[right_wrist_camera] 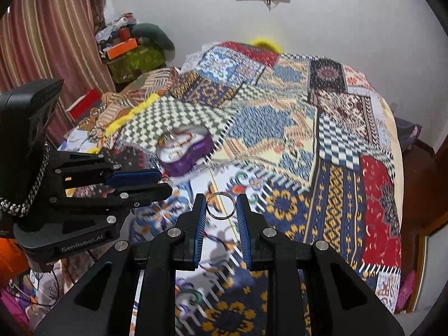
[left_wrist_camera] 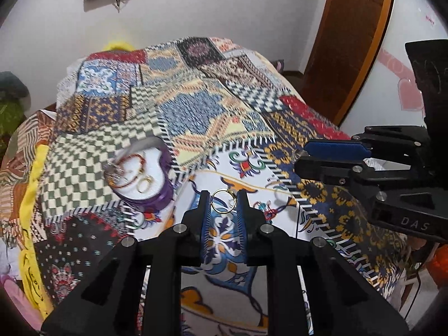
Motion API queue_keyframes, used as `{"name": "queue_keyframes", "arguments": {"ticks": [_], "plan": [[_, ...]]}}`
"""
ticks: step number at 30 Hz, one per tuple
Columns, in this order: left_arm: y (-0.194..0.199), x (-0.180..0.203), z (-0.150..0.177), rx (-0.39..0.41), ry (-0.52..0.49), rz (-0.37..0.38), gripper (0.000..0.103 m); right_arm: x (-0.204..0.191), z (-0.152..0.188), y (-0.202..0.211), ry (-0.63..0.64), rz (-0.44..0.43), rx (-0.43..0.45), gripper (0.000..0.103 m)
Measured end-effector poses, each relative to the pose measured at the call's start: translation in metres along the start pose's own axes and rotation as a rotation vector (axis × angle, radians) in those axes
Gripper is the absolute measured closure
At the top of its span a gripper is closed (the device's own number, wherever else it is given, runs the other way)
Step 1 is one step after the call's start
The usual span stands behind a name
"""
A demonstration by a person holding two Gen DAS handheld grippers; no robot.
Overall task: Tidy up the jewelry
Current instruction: 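Carry both rings to the purple heart box and lower them inside, then open both tools over the box to release the rings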
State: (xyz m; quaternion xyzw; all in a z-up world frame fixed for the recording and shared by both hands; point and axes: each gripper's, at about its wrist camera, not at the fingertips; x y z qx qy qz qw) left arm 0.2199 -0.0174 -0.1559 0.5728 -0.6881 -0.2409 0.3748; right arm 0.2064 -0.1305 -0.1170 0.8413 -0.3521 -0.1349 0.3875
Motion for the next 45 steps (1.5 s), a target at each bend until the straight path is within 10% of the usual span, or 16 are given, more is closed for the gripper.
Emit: {"name": "queue_keyframes", "arguments": {"ticks": [19, 45], "plan": [[0.046, -0.061, -0.016, 0.135, 0.067, -0.085, 0.086, -0.035, -0.054, -0.024, 0.076, -0.051, 0.061, 0.083], [-0.040, -0.113, -0.033, 0.017, 0.191, -0.086, 0.086, -0.011, -0.093, -0.126, -0.014, -0.213, -0.131, 0.083]]}}
Point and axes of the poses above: each gripper's, at about its wrist camera, not at the fingertips, and y roughly against the way its jaws point, x to its right, z to its underside, and after that the axes turned 12 degrees about y, right-handed
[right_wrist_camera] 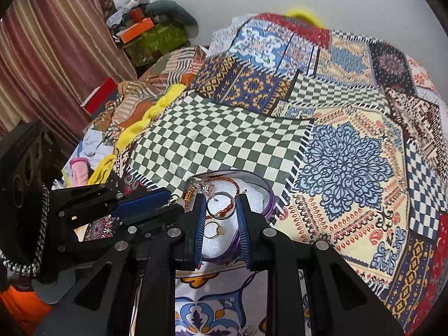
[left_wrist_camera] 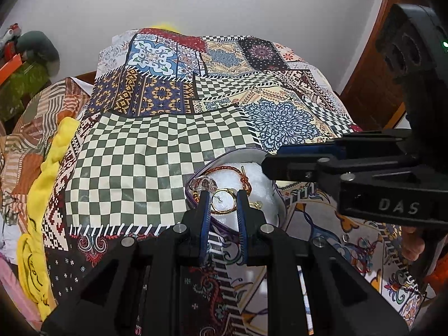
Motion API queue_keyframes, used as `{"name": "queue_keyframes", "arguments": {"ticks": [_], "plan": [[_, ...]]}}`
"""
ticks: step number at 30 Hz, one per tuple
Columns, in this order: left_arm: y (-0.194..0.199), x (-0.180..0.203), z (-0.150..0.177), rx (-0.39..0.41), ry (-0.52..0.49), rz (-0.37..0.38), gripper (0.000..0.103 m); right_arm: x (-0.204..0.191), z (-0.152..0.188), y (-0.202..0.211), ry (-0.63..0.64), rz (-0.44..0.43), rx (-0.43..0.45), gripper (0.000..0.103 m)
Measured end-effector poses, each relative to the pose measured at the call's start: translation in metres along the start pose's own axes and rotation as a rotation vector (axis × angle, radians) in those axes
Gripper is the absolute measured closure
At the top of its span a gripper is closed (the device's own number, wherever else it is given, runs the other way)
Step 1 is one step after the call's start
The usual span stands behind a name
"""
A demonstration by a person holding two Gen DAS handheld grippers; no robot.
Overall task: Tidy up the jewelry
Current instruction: 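Open both tools over the box to release the rings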
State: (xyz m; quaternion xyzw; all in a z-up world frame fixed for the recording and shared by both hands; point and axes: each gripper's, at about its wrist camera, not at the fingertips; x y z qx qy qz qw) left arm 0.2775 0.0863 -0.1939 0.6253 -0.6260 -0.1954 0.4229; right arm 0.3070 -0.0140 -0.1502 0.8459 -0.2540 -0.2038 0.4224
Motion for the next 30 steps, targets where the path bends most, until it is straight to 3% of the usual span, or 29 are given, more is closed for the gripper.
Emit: {"name": "queue_keyframes", "arguments": {"ticks": [20, 25, 30], "plan": [[-0.009, 0.006, 0.001, -0.007, -0.024, -0.015, 0.086, 0.007, -0.005, -0.022, -0.006, 0.034, -0.080, 0.083], [-0.003, 0.009, 0.005, -0.009, -0.021, -0.015, 0.085, 0.003, -0.005, -0.008, -0.009, 0.022, -0.064, 0.080], [0.010, 0.012, 0.003, 0.014, -0.007, -0.016, 0.079, -0.006, -0.002, 0.015, 0.022, 0.063, -0.022, 0.074]]}}
Point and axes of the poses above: each gripper's, at about its wrist camera, not at the fingertips, and y roughly against the way its jaws point, x to its right, z to its underside, and after that the axes turned 12 degrees about y, right-handed
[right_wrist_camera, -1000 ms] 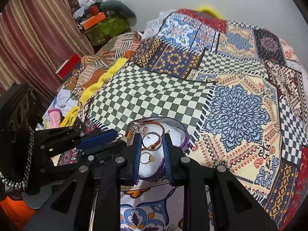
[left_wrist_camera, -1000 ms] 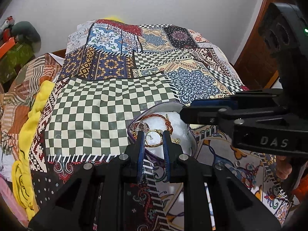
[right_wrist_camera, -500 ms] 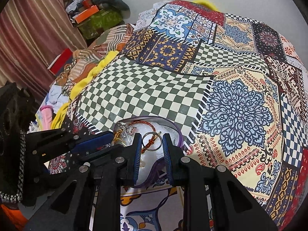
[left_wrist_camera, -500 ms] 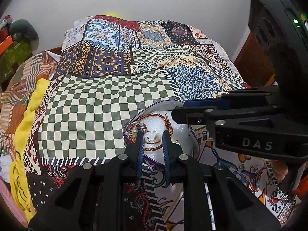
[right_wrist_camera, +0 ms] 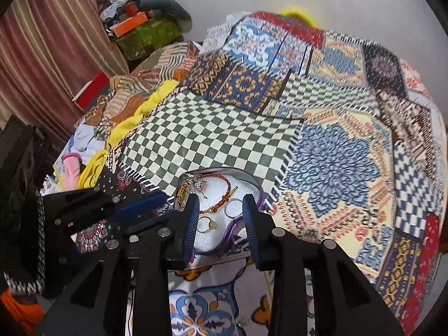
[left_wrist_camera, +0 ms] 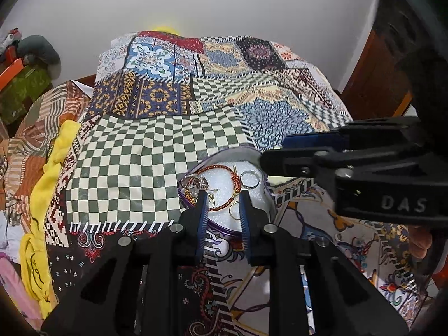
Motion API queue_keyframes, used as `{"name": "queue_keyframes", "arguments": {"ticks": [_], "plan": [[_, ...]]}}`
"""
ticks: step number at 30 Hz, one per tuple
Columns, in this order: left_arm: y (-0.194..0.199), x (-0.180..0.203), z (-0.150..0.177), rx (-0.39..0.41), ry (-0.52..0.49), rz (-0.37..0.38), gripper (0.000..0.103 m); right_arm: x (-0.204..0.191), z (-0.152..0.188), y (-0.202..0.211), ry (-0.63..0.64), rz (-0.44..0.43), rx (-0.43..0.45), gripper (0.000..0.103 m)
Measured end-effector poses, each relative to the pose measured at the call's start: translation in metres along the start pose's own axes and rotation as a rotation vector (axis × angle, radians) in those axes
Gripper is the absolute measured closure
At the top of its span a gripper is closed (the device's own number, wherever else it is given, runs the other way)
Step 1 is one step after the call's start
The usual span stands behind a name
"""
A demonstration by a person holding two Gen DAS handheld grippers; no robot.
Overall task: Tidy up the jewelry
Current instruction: 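Open both tools over the box to release the rings, then lift both tools away and move them toward the remaining jewelry on the quilt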
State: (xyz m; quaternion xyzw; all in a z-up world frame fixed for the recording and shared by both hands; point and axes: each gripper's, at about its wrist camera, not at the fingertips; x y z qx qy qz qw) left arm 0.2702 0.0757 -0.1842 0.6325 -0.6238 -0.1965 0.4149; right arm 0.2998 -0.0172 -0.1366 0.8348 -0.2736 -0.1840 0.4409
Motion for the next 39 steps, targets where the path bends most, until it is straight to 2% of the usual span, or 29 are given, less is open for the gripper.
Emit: {"name": "queue_keyframes", "arguments": {"ticks": [9, 18, 25, 34, 39], "plan": [[0.046, 0.010, -0.003, 0.095, -0.017, 0.001, 0.079, -0.003, 0.017, 0.048, 0.006, 0.021, 0.081, 0.074], [0.070, 0.037, 0.010, 0.105, -0.069, 0.054, 0.074, -0.010, 0.050, 0.090, 0.054, 0.168, 0.137, 0.074], [0.055, 0.066, 0.032, 0.032, -0.134, 0.095, 0.074, -0.002, 0.084, 0.086, 0.021, 0.179, 0.090, 0.074], [0.018, 0.094, 0.065, -0.163, -0.172, 0.154, 0.074, 0.023, 0.128, 0.077, -0.084, 0.137, 0.030, 0.074], [-0.001, 0.108, 0.074, -0.237, -0.194, 0.176, 0.074, 0.029, 0.140, 0.073, -0.127, 0.114, 0.021, 0.074]]}}
Point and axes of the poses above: each gripper's, at about its wrist camera, not at the fingertips, and y roughly against the way its jaws point, x to its right, z to its underside, and after that the axes turned 12 degrees about y, right-handed
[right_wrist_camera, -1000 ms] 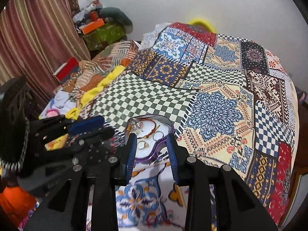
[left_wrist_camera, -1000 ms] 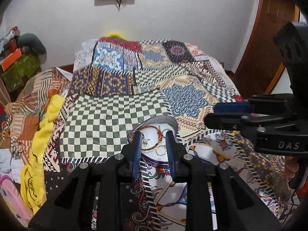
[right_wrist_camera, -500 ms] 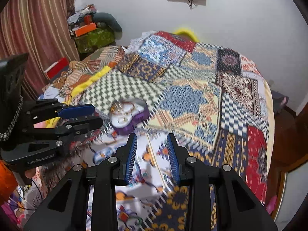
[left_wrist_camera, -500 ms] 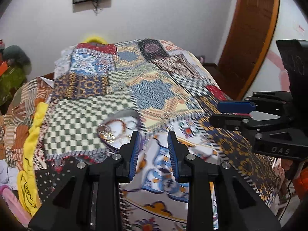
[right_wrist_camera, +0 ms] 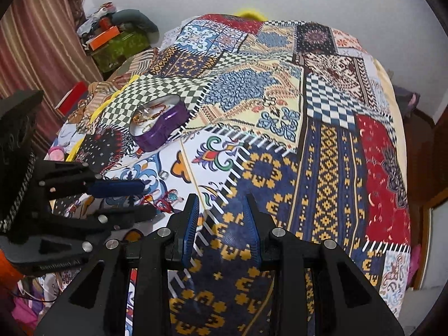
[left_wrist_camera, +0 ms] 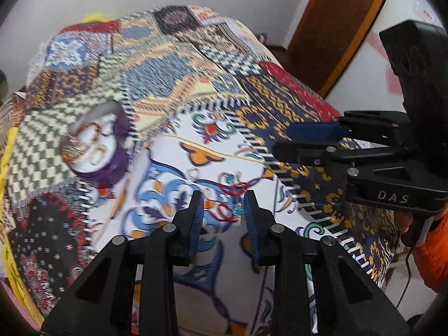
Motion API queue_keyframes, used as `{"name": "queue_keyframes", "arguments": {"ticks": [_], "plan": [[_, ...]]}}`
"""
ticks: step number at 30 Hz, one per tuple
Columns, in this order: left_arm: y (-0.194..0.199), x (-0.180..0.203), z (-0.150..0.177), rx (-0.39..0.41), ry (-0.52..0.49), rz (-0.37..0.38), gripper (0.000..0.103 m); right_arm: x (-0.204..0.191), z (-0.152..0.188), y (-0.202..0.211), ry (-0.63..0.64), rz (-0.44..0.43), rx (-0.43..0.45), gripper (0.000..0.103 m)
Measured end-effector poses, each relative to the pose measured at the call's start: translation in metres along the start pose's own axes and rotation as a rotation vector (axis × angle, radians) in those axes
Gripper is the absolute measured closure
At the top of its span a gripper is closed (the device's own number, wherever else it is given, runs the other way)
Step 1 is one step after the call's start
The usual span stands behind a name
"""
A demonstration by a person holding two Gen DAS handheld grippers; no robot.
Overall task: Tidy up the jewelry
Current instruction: 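Lift both tools away and move them toward the remaining jewelry on the quilt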
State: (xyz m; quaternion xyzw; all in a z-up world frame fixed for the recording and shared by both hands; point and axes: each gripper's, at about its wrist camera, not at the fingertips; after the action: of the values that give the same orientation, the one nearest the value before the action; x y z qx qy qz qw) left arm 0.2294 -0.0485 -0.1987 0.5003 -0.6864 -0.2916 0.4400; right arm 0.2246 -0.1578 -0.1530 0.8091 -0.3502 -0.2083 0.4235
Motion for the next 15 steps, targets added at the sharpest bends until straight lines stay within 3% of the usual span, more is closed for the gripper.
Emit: {"name": "queue_keyframes", "arguments": {"ticks": [5, 7, 9, 15], "plan": [[-0.007, 0.000, 0.000, 0.008, -0.004, 0.006, 0.074, 0.000, 0.002, 0.001, -0.007, -0.005, 0.005, 0.074], [-0.006, -0.002, 0.001, 0.019, 0.001, 0.010, 0.081, -0.001, 0.002, 0.001, -0.006, -0.008, 0.008, 0.074], [-0.005, -0.004, 0.002, 0.028, -0.010, 0.001, 0.097, -0.001, 0.000, 0.000, -0.004, -0.011, 0.010, 0.074], [0.009, -0.014, 0.007, 0.069, 0.011, -0.001, 0.098, -0.015, -0.009, -0.002, 0.039, -0.006, 0.017, 0.074]]}}
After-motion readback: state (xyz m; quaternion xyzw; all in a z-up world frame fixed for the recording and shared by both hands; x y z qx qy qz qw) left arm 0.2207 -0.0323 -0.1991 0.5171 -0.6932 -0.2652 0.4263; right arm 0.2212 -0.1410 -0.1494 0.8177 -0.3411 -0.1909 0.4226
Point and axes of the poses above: each gripper's, at about its wrist camera, not at the fingertips, and y roughly against the way its jaws point, x to its right, z to its underside, and after that the axes turned 12 degrees about y, right-handed
